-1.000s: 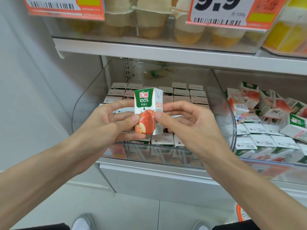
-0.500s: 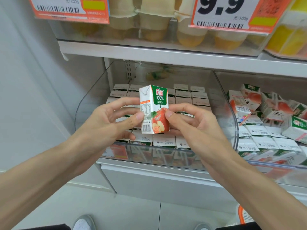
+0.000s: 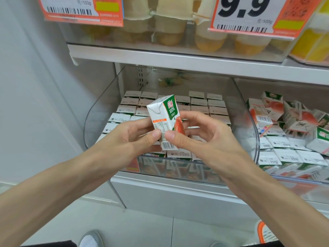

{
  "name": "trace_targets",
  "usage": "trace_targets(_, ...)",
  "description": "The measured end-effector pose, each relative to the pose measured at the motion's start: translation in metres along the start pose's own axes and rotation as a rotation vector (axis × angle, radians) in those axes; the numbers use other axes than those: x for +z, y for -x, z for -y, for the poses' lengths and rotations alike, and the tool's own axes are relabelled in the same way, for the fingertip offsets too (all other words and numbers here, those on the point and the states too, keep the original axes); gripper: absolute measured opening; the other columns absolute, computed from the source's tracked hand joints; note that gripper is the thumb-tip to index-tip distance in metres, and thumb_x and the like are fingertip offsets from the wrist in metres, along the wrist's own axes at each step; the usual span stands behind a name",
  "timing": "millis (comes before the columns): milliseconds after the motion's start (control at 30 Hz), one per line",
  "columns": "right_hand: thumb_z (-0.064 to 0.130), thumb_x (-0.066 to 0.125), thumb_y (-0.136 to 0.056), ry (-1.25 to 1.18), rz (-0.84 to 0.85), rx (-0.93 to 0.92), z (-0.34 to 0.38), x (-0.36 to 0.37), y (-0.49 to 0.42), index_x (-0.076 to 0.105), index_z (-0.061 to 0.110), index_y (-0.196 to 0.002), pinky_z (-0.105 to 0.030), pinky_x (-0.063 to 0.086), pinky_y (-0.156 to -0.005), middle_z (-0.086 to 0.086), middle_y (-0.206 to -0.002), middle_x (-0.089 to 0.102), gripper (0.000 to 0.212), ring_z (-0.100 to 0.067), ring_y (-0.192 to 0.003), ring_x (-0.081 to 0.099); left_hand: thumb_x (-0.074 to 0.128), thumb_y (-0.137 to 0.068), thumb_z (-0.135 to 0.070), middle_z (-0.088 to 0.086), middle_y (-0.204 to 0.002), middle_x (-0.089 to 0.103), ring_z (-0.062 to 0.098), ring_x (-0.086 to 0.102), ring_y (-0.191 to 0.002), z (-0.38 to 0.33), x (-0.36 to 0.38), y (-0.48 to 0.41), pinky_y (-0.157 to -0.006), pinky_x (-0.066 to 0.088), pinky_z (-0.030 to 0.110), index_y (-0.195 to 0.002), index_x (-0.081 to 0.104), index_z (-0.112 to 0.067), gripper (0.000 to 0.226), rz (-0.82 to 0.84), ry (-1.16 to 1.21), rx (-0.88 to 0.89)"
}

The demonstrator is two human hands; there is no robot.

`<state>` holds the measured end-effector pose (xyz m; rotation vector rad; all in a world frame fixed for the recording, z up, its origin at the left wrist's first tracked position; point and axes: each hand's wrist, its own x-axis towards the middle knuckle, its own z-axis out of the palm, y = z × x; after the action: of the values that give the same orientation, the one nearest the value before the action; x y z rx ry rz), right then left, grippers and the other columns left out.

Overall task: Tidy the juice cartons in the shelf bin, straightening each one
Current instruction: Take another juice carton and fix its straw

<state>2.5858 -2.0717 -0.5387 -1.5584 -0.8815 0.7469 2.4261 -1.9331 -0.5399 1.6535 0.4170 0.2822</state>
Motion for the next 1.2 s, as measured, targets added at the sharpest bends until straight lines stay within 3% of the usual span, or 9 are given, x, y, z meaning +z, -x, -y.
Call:
trace_targets(167,0.040,0.081,-0.078,-0.058,0.021,0.032,-0.0026,-0.0001,-0.0022,0.075,0.032,-0.121,-0.024,0.059,-0.094,0.009,-0.108,0.081,0.044,-0.004,-0.103,0.076,0.069,-0.096,-0.030,-0.006,-0.129,0.076,0.016,0.074,-0.118,-0.0018,-0.0019,-0.0031,-0.110,0.053,0.034,-0.131,0.069,-0.023,0.036,-0.136,0.059,-0.043)
trace_targets(367,0.025,0.066,-0.101,-0.089,0.025,0.024,-0.0045,0.0058,-0.0007,0.074,0.021,-0.117,-0.033,0.056,-0.105,0.006,-0.110,0.081,0.019,-0.010,-0.108,0.076,0.065,-0.100,-0.024,0.010,-0.110,0.081,0.027,0.079,-0.103,-0.0081,0.0003,-0.0031,-0.087,0.063,0.026,-0.121,0.063,-0.005,0.029,-0.226,0.216,-0.101)
trace_targets(500,0.033,0.069,-0.099,-0.029,0.028,0.013,-0.0013,0.0060,-0.0009,0.080,0.028,-0.115,-0.032,0.059,-0.102,0.014,-0.110,0.080,0.020,-0.005,-0.107,0.074,0.070,-0.095,-0.020,0.013,-0.103,0.082,0.024,0.081,-0.092,-0.0077,0.0004,-0.0021,-0.078,0.064,0.024,-0.120,0.063,-0.002,0.032,-0.278,0.205,-0.127)
trace_targets(600,0.043,0.077,-0.089,0.013,0.020,-0.001,-0.0022,0.0078,-0.0013,0.082,0.033,-0.111,-0.035,0.058,-0.102,0.012,-0.109,0.080,0.025,-0.013,-0.108,0.074,0.072,-0.093,-0.020,0.012,-0.102,0.082,0.022,0.081,-0.088,-0.0074,-0.0001,-0.0029,-0.074,0.063,0.023,-0.120,0.064,-0.002,0.034,-0.301,0.199,-0.131)
trace_targets(800,0.039,0.083,-0.077,-0.067,-0.024,-0.019,-0.0068,0.0060,-0.0042,0.083,0.022,-0.104,-0.030,0.064,-0.090,0.000,-0.101,0.082,0.032,-0.020,-0.096,0.078,0.060,-0.104,-0.022,0.004,-0.112,0.082,0.022,0.080,-0.102,-0.0088,0.0011,-0.0003,-0.083,0.063,0.024,-0.134,0.066,-0.025,0.031,-0.177,0.160,-0.114)
trace_targets(900,0.032,0.076,-0.085,-0.117,-0.005,-0.055,-0.0038,0.0060,-0.0024,0.083,0.017,-0.101,-0.018,0.058,-0.072,-0.001,-0.091,0.082,0.023,-0.011,-0.077,0.074,0.052,-0.107,-0.024,0.004,-0.118,0.080,0.022,0.078,-0.109,-0.0087,0.0001,-0.0006,-0.090,0.062,0.028,-0.140,0.065,-0.024,0.035,-0.120,0.173,-0.107)
trace_targets(1067,0.028,0.073,-0.090,-0.138,-0.009,-0.077,-0.0031,0.0047,-0.0028,0.083,0.014,-0.099,-0.015,0.055,-0.067,-0.004,-0.085,0.080,0.020,-0.010,-0.070,0.070,0.052,-0.105,-0.024,0.003,-0.120,0.080,0.021,0.078,-0.109,-0.0082,-0.0002,-0.0021,-0.085,0.064,0.027,-0.142,0.064,-0.023,0.038,-0.086,0.209,-0.123)
trace_targets(1133,0.029,0.072,-0.091,-0.138,-0.016,-0.086,-0.0030,0.0051,-0.0032,0.082,0.013,-0.103,-0.015,0.055,-0.067,-0.003,-0.085,0.080,0.022,-0.010,-0.070,0.070,0.056,-0.100,-0.027,0.005,-0.118,0.080,0.024,0.079,-0.106,-0.0084,0.0008,-0.0031,-0.081,0.065,0.028,-0.152,0.052,-0.030,0.052,-0.113,0.256,-0.135)
trace_targets(1200,0.029,0.071,-0.093,-0.121,-0.018,-0.114,-0.0014,0.0046,-0.0022,0.078,0.023,-0.118,-0.017,0.056,-0.071,0.001,-0.096,0.080,0.026,-0.009,-0.072,0.073,0.058,-0.098,-0.028,0.009,-0.117,0.080,0.030,0.080,-0.102,-0.0095,0.0021,-0.0026,-0.077,0.065,0.029,-0.156,0.032,-0.053,0.069,-0.139,0.317,-0.158)
